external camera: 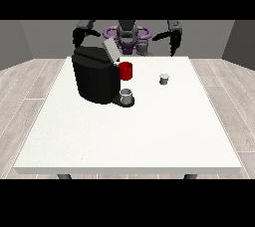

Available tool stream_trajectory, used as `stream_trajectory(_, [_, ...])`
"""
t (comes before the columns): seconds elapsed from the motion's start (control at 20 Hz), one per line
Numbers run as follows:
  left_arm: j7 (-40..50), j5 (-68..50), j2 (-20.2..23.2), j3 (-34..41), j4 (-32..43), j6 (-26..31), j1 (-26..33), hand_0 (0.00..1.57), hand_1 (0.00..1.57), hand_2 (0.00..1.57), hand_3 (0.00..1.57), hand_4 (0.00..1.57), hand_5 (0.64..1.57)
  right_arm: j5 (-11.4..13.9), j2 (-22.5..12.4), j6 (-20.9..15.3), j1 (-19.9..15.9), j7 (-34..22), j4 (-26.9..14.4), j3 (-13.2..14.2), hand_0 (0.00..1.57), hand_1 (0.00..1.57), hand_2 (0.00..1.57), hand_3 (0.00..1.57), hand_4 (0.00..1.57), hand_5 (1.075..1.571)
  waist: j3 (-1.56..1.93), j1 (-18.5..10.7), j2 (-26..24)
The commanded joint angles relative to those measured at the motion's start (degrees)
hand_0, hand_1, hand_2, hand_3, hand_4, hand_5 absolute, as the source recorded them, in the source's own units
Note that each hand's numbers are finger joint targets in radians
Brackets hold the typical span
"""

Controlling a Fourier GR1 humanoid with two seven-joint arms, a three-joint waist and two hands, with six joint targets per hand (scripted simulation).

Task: Insert the coffee pod into the coffee machine and close the lid

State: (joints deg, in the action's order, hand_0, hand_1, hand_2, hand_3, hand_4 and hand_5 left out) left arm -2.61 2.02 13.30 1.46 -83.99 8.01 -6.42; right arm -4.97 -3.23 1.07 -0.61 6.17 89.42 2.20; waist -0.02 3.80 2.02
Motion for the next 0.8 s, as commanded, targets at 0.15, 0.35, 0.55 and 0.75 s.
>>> stream_trajectory(0.15, [0.20,9.22,5.63,0.06,7.79,-1.67,-6.22,0.00,0.00,0.00,0.00,0.00,1.571,-0.20,-0.24,0.52,-5.23,1.10,0.30,0.12,0.00,0.00,0.00,0.00,0.23,1.571,0.02,2.76,5.34])
stream_trajectory(0.35, [-4.14,13.46,7.31,1.31,16.06,-4.16,-9.14,0.00,0.00,0.00,0.00,0.00,1.571,1.87,2.13,0.01,-4.85,1.66,1.96,-3.79,0.00,0.00,0.00,0.00,0.40,1.571,-0.02,5.31,8.11])
stream_trajectory(0.55, [-4.34,17.02,10.85,1.35,19.52,-4.34,-12.67,0.00,0.00,0.00,0.00,0.00,1.571,2.97,0.24,-1.39,-6.96,2.31,-0.97,-0.90,0.00,0.00,0.00,0.00,0.43,1.571,0.00,5.60,11.58])
stream_trajectory(0.75, [-8.10,18.99,12.81,2.27,26.79,-4.21,-17.49,0.00,0.00,0.00,0.00,0.00,1.571,2.83,0.75,-1.37,-10.18,3.49,-1.82,-0.85,0.00,0.00,0.00,0.00,0.48,1.571,-0.01,6.20,16.21])
